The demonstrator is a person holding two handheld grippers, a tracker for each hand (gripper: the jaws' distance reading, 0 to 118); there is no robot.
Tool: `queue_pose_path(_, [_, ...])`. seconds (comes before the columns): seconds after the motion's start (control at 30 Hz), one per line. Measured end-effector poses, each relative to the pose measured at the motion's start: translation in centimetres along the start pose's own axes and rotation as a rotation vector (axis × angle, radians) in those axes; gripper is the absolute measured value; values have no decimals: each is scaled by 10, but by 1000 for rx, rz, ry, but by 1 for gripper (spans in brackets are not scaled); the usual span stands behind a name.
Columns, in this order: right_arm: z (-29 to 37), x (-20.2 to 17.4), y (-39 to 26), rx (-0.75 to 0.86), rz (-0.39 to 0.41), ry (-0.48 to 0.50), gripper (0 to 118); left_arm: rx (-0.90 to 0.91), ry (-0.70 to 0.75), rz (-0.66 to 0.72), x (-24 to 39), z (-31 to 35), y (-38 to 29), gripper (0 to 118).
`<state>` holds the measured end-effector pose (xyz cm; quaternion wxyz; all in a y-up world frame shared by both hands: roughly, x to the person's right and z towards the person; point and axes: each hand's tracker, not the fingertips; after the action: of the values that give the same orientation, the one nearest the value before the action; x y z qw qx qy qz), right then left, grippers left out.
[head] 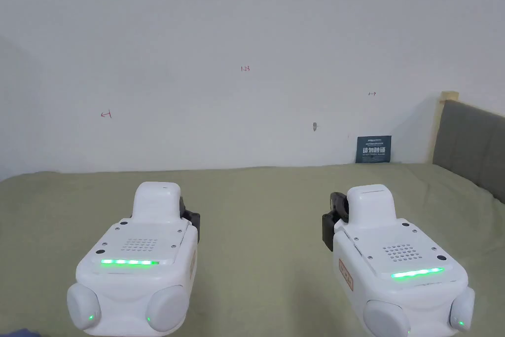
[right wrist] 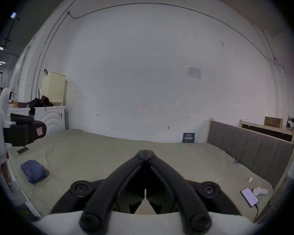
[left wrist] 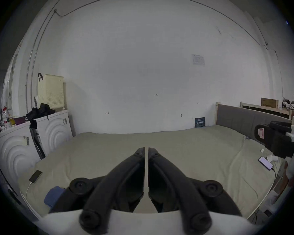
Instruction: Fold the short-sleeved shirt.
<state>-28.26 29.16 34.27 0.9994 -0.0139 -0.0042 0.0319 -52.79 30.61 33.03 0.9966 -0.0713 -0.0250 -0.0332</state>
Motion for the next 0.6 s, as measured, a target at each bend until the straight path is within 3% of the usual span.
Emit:
queue_pose_path(0.03, [0, 0, 0, -3, -2, -3, 2, 0, 0, 3, 0, 0, 0, 10])
queue_pose_path(0.07, [-2, 2, 0, -13, -6, -6, 11, -7, 1, 0, -5, -10, -2, 27])
queue_pose_path(0.1, [-3, 3, 1, -25, -11, -5, 48, -18, 9, -8, -5, -13, -2, 78])
queue_pose_path(0.13, [-5, 5, 0, -41, -24, -2, 91, -47, 30, -9, -6, -16, -4, 117])
queue_pose_path(0.17, [-5, 5, 2, -65, -40, -9, 118, -50, 20, 6, -8, -18, -7, 118])
queue_pose_path(0.2, [-5, 5, 2, -115, -44, 73, 113, 11, -1, 17, -10, -18, -9, 118])
queue_pose_path(0.23, [-4, 9, 8, -16, -57, 24, 118, -22, 16, 5, -6, -22, -11, 118])
queue_pose_path(0.6, [5, 6, -2, -29, -35, 21, 118, -33, 17, 23, -9, 1, -11, 118])
